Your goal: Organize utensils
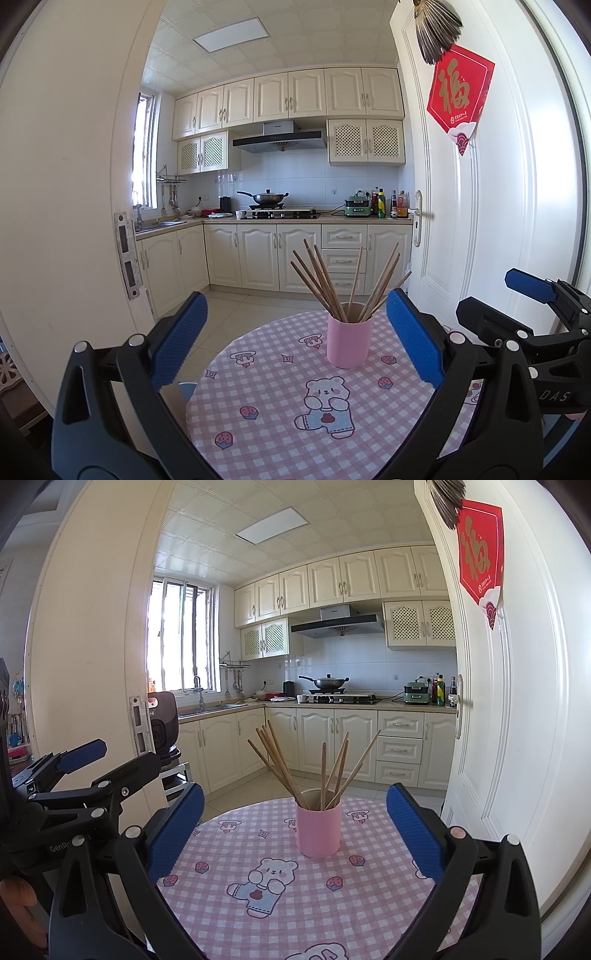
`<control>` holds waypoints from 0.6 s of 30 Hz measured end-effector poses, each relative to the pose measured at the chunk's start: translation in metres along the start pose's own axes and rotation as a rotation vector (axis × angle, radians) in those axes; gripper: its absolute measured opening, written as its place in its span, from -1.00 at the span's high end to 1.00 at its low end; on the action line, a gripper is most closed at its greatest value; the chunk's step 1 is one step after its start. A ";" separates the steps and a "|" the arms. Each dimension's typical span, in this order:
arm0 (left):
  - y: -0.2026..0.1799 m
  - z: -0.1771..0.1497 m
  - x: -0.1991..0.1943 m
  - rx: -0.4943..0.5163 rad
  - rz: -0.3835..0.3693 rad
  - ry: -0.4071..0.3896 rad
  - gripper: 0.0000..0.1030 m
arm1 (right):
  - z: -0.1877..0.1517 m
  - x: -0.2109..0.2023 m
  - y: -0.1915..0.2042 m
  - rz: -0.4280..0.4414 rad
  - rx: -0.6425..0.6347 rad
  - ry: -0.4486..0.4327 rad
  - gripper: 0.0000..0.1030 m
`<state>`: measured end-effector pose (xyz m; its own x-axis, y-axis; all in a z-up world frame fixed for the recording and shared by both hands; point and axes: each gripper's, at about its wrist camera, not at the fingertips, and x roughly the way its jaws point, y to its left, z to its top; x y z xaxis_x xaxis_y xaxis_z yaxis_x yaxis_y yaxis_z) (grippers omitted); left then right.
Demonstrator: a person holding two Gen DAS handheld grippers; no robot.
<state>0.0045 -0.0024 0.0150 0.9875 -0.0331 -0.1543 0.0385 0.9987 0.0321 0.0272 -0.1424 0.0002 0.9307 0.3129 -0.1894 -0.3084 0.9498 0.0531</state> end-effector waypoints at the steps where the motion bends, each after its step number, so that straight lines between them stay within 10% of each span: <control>1: 0.000 0.000 0.000 0.000 -0.001 0.001 -0.85 | 0.000 0.000 0.000 0.001 0.000 0.000 -0.85; 18: 0.001 0.000 0.001 0.004 0.002 -0.001 -0.85 | 0.000 0.000 0.000 -0.005 0.000 -0.004 -0.85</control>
<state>0.0051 -0.0011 0.0147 0.9877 -0.0310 -0.1531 0.0371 0.9986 0.0368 0.0270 -0.1424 0.0003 0.9329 0.3083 -0.1859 -0.3041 0.9512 0.0519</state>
